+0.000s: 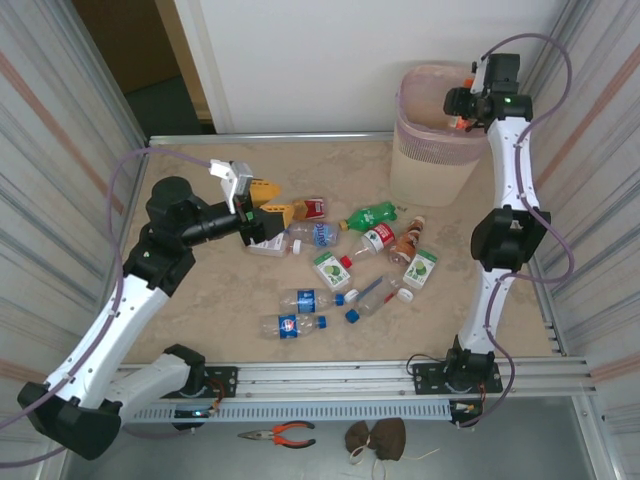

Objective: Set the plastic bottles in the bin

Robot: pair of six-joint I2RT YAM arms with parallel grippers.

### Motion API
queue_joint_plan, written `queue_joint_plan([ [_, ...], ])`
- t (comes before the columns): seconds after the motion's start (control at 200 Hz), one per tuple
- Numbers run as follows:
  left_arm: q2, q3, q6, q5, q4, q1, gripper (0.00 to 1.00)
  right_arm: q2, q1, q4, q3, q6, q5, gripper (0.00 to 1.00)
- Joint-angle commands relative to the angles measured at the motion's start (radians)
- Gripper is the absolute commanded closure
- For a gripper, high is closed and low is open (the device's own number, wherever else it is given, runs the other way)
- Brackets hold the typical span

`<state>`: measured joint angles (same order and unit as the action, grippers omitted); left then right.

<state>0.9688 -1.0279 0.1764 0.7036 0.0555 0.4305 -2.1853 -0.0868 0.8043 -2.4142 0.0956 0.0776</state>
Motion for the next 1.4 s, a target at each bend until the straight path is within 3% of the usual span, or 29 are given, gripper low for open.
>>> queue_joint_plan([
  [0.0, 0.005, 0.024, 0.0, -0.005, -0.016, -0.016, 0.32, -0.049, -0.004, 0.089, -0.039, -0.035, -0.033, 0.47],
  [0.261, 0.018, 0.051, 0.022, 0.012, -0.034, -0.033, 0.33, -0.134, -0.005, 0.138, -0.052, -0.04, -0.055, 0.46],
  [0.531, 0.018, 0.058, 0.032, 0.007, -0.039, -0.039, 0.33, -0.156, 0.001, 0.164, -0.084, -0.035, -0.069, 0.33],
  [0.676, 0.015, 0.061, 0.035, 0.004, -0.039, -0.041, 0.33, -0.128, 0.005, 0.17, -0.098, -0.036, -0.077, 0.26],
  [1.393, 0.062, 0.074, 0.117, -0.129, 0.062, -0.065, 0.33, 0.124, 0.042, 0.192, -0.113, -0.051, -0.087, 0.26],
])
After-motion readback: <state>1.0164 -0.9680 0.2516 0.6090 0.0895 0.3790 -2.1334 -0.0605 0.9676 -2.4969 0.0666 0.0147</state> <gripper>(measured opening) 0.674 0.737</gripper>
